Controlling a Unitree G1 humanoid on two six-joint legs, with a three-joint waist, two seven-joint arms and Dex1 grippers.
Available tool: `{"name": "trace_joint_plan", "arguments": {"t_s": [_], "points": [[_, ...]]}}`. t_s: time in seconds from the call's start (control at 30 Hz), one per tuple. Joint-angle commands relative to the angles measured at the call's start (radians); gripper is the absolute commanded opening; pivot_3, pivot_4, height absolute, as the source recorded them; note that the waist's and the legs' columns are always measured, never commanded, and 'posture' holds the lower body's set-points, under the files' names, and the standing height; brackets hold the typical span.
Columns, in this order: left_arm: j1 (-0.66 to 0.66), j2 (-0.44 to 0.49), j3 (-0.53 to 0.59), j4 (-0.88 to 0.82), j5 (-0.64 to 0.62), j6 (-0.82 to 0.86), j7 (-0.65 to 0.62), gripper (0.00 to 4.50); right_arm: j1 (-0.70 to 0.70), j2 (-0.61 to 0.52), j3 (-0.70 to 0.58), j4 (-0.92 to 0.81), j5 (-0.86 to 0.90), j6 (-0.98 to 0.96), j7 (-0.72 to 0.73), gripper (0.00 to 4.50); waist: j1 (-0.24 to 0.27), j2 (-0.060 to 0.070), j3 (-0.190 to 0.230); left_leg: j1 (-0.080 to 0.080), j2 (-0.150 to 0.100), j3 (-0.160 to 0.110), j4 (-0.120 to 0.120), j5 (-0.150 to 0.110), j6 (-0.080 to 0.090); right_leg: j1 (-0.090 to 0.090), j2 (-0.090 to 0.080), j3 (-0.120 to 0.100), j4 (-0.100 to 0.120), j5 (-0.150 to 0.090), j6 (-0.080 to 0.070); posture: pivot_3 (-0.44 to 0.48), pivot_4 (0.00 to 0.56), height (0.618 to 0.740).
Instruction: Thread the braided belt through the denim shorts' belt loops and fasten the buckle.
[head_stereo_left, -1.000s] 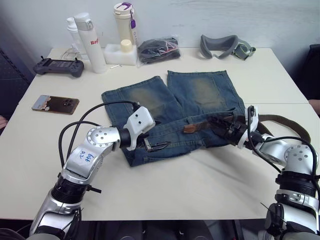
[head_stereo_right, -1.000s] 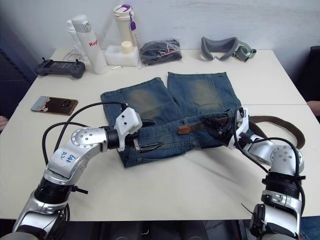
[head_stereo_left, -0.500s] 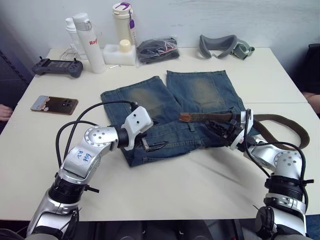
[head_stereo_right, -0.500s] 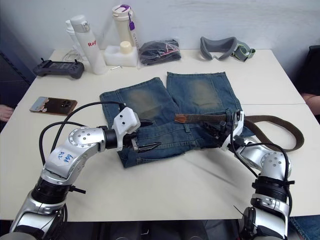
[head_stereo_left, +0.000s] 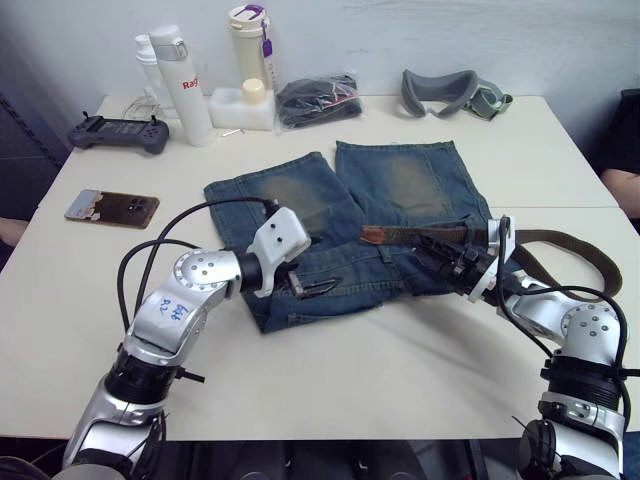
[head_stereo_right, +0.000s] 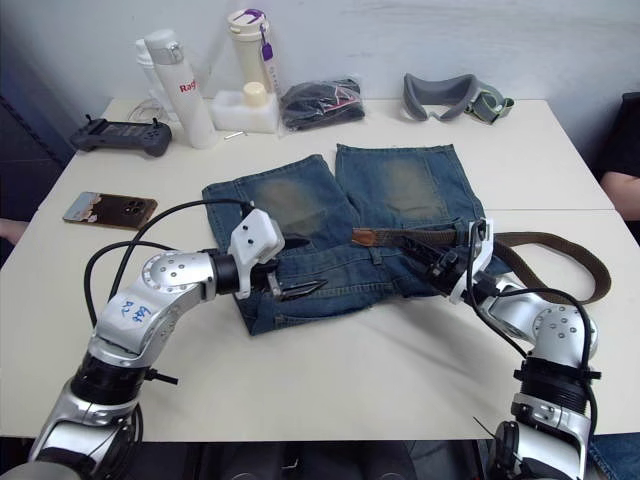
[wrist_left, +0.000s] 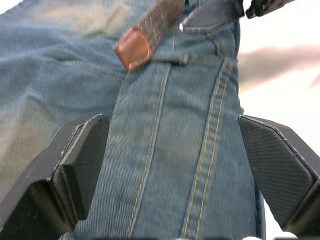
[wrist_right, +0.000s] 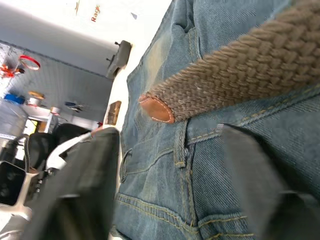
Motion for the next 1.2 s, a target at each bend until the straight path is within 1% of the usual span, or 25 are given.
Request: {"name": "trace_joint_plan", "arguments": {"t_s": [0.03, 0.13, 0.23, 0.37, 0.43, 0.57, 0.7, 0.8, 0.87, 0.93, 0.97, 1.07, 1.1, 1.13, 1.17, 1.2], "points": [[-0.088, -0.069, 0.036, 0.106, -0.018, -0.066, -0.004, 4.5, 0.029, -0.017, -0.021, -0.071, 0.032, -0.006, 0.005, 4.07, 0.0, 0.0, 0.0, 0.0, 0.0, 0.0, 0.0, 0.0, 0.0, 0.0, 0.0, -0.001, 0.0, 0.0, 0.0, 0.0, 0.15, 0.735], [-0.17, -0.12, 0.037, 0.286, -0.001, -0.104, -0.012, 4.5, 0.066, -0.028, -0.033, -0.126, 0.065, 0.001, 0.01, 4.07, -0.002, 0.0, 0.0, 0.0, -0.001, 0.001, 0.0, 0.0, 0.001, 0.0, 0.001, -0.002, -0.001, 0.0, 0.001, 0.0, 0.15, 0.735], [-0.268, -0.18, 0.062, 0.504, -0.004, -0.129, -0.013, 4.5, 0.11, -0.036, -0.045, -0.194, 0.107, -0.001, 0.003, 4.07, -0.003, 0.0, 0.0, 0.0, 0.0, 0.001, 0.0, 0.0, 0.001, -0.001, 0.001, -0.003, 0.0, 0.001, 0.001, 0.0, 0.15, 0.735], [-0.368, -0.248, 0.093, 0.751, -0.02, -0.178, -0.056, 4.5, 0.17, -0.041, -0.064, -0.267, 0.163, -0.024, -0.027, 4.07, -0.004, 0.0, 0.0, 0.0, 0.0, 0.003, 0.0, 0.0, 0.002, -0.001, 0.002, -0.003, 0.0, 0.001, 0.002, 0.0, 0.15, 0.735], [-0.41, -0.275, 0.107, 0.846, -0.023, -0.202, -0.078, 4.5, 0.195, -0.041, -0.072, -0.295, 0.185, -0.044, -0.05, 4.07, -0.002, 0.0, 0.0, 0.0, 0.0, 0.002, 0.0, 0.0, 0.002, -0.001, 0.002, -0.004, 0.0, 0.001, 0.002, 0.0, 0.15, 0.735], [-0.455, -0.306, 0.098, 0.953, -0.018, -0.201, -0.173, 4.5, 0.244, -0.046, -0.079, -0.339, 0.234, -0.083, -0.095, 4.07, -0.002, 0.0, 0.0, 0.0, -0.001, 0.003, 0.0, 0.0, 0.002, -0.002, 0.002, -0.003, -0.001, 0.001, 0.002, 0.0, 0.15, 0.735], [-0.467, -0.314, 0.088, 0.987, -0.003, -0.194, -0.231, 4.5, 0.274, -0.056, -0.077, -0.359, 0.265, -0.115, -0.124, 4.07, -0.004, 0.0, 0.0, 0.0, 0.0, 0.003, 0.0, 0.0, 0.002, -0.002, 0.002, -0.003, -0.001, 0.001, 0.002, 0.0, 0.15, 0.735], [-0.474, -0.321, 0.096, 1.005, 0.001, -0.198, -0.244, 4.5, 0.286, -0.067, -0.069, -0.36, 0.283, -0.137, -0.138, 4.07, -0.004, 0.0, 0.0, 0.0, 0.0, 0.003, 0.0, 0.0, 0.002, -0.002, 0.002, -0.003, -0.001, 0.001, 0.002, 0.0, 0.15, 0.735], [-0.475, -0.321, 0.081, 1.02, 0.021, -0.211, -0.259, 3.95, 0.288, -0.074, -0.063, -0.356, 0.29, -0.15, -0.149, 4.14, -0.003, 0.0, 0.0, 0.0, 0.0, 0.003, 0.0, 0.0, 0.002, -0.002, 0.001, -0.003, 0.0, 0.001, 0.002, 0.0, 0.15, 0.735], [-0.473, -0.323, 0.052, 1.053, 0.066, -0.248, -0.252, 3.37, 0.283, -0.08, -0.056, -0.349, 0.289, -0.162, -0.16, 4.14, -0.002, 0.0, 0.0, 0.0, 0.0, 0.003, 0.0, 0.0, 0.002, -0.002, 0.001, -0.003, 0.0, 0.001, 0.002, 0.0, 0.15, 0.735], [-0.473, -0.325, 0.049, 1.063, 0.077, -0.258, -0.25, 2.8, 0.282, -0.083, -0.053, -0.347, 0.291, -0.166, -0.163, 4.14, -0.002, 0.0, 0.0, 0.0, 0.0, 0.003, 0.0, 0.0, 0.002, -0.002, 0.001, -0.003, -0.001, 0.001, 0.002, 0.0, 0.15, 0.735], [-0.481, -0.345, 0.074, 1.082, 0.063, -0.251, -0.251, 1.62, 0.278, -0.088, -0.043, -0.342, 0.298, -0.18, -0.172, 4.14, -0.002, 0.0, 0.0, 0.0, -0.001, 0.003, 0.0, 0.0, 0.002, -0.002, 0.001, -0.003, -0.001, 0.001, 0.002, 0.0, 0.15, 0.735], [-0.483, -0.349, 0.075, 1.087, 0.064, -0.254, -0.252, 1.07, 0.276, -0.088, -0.04, -0.341, 0.3, -0.184, -0.175, 4.14, -0.002, 0.0, 0.0, 0.0, 0.0, 0.003, 0.0, 0.0, 0.002, -0.002, 0.001, -0.003, -0.001, 0.001, 0.002, 0.0, 0.15, 0.735], [-0.485, -0.353, 0.078, 1.088, 0.063, -0.256, -0.252, 0.87, 0.274, -0.088, -0.037, -0.34, 0.3, -0.187, -0.177, 4.14, -0.002, 0.0, 0.0, 0.0, -0.001, 0.003, 0.0, 0.0, 0.002, -0.002, 0.001, -0.003, -0.001, 0.001, 0.002, 0.0, 0.15, 0.735], [-0.487, -0.358, 0.085, 1.086, 0.056, -0.251, -0.251, 0.41, 0.274, -0.087, -0.033, -0.34, 0.299, -0.19, -0.178, 4.14, -0.002, 0.0, 0.0, 0.0, -0.001, 0.003, 0.0, 0.0, 0.002, -0.002, 0.001, -0.003, -0.001, 0.001, 0.002, 0.0, 0.15, 0.735], [-0.491, -0.365, 0.102, 1.079, 0.037, -0.234, -0.249, 0.05, 0.274, -0.085, -0.03, -0.339, 0.298, -0.192, -0.178, 4.14, -0.002, 0.0, 0.0, 0.0, 0.0, 0.003, 0.0, 0.0, 0.002, -0.002, 0.001, -0.003, -0.001, 0.001, 0.002, 0.0, 0.15, 0.735]]}}
